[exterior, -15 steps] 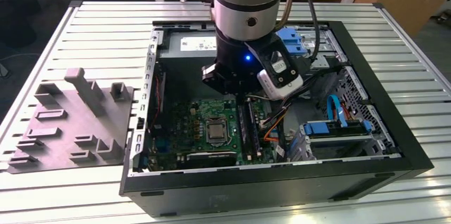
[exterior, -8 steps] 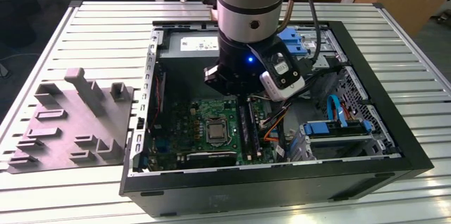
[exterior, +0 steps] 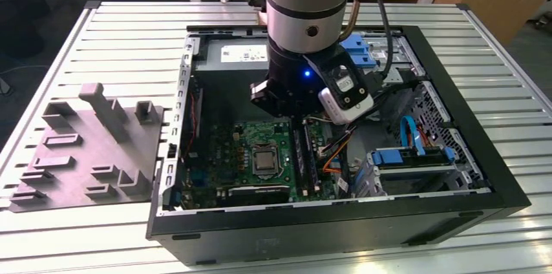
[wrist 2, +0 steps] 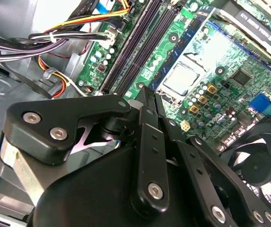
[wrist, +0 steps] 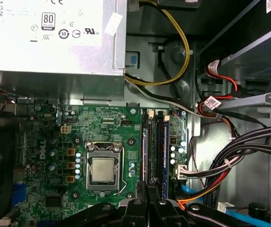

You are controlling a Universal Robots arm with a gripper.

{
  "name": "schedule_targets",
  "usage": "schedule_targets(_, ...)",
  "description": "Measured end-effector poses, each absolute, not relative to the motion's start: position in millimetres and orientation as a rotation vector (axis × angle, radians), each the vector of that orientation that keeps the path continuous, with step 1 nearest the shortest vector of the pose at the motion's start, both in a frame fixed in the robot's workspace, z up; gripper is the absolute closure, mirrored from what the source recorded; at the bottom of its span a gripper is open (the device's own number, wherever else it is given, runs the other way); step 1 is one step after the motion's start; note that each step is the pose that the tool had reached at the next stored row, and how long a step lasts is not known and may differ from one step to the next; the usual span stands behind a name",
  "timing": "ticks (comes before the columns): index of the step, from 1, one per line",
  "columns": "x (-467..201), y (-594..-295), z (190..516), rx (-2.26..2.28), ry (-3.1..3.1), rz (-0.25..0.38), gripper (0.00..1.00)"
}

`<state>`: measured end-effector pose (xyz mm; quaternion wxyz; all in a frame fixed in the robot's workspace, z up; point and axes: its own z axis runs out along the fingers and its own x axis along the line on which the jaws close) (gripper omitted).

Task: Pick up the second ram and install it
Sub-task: 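Insert the second ram into the second slot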

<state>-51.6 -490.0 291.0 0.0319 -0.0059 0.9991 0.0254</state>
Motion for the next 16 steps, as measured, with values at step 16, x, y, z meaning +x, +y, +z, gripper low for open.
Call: schedule_targets(16, -35.8, -490.0, 270.3, -0.017, 3.077, 0.089, 0.87)
